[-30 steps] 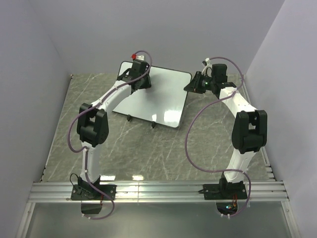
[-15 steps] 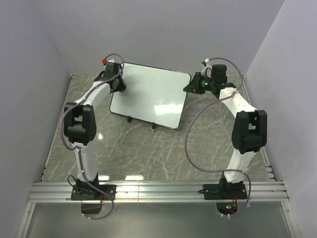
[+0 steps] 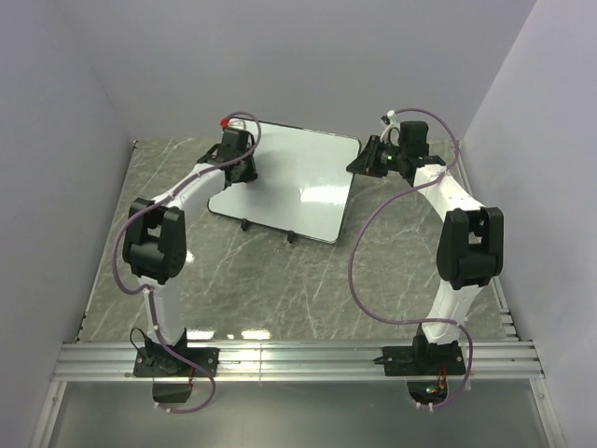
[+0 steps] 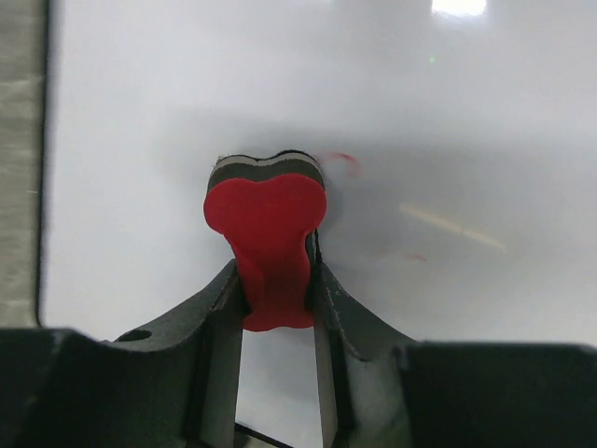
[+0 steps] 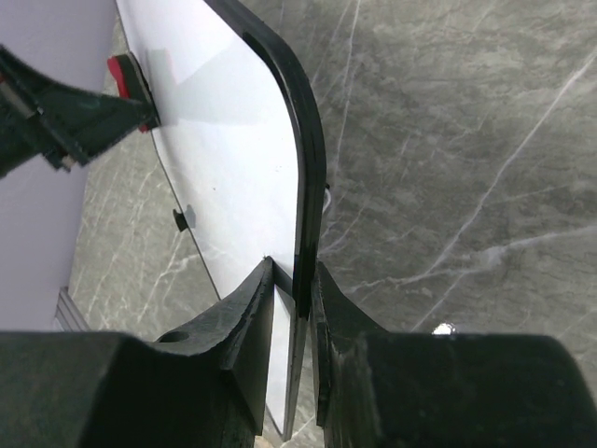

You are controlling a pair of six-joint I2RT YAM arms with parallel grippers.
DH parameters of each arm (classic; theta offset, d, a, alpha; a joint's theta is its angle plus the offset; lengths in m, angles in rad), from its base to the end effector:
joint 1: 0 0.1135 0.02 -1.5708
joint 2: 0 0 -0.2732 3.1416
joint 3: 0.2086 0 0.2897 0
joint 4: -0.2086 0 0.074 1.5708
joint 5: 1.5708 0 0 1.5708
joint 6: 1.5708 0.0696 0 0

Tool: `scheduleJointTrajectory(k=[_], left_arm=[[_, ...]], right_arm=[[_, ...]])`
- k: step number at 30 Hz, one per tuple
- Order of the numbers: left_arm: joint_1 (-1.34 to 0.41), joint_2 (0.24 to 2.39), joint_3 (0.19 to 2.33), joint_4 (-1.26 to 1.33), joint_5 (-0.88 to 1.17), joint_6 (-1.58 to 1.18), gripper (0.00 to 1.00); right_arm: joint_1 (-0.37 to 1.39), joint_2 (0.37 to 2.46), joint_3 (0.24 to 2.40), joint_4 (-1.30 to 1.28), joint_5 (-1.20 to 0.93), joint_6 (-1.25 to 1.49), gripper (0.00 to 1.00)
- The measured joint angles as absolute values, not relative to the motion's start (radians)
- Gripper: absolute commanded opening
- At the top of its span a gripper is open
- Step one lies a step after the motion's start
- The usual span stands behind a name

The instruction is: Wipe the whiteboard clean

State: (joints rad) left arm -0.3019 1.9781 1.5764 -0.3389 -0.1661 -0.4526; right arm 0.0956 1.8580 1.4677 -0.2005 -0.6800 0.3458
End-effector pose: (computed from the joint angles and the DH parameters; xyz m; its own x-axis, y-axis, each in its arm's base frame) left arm 0.4978 -0.1430 0.2125 -0.6566 -0.2472 -0.7125 -0.1228 0.9672 -0.2224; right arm 0.4823 0.0902 0.2518 -0.7230 0.1954 -0.6626 -0.3709 0.6993 0.6110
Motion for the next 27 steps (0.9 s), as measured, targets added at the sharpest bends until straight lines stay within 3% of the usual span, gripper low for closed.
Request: scheduleJointTrajectory(k=[11,27], left_arm=[[-0.384,1.984,1.639,-0.392,-0.136,-0.456,0.0],[-0.187,2.047,1.737,-0.416,-0.069,-0.431,0.0]], right_arm=[[0.091,1.858,1.468,-0.217,-0.67,0.335,0.0],[0.094,1.858,1.468,-0.225,-0.679,0.335,0.0]])
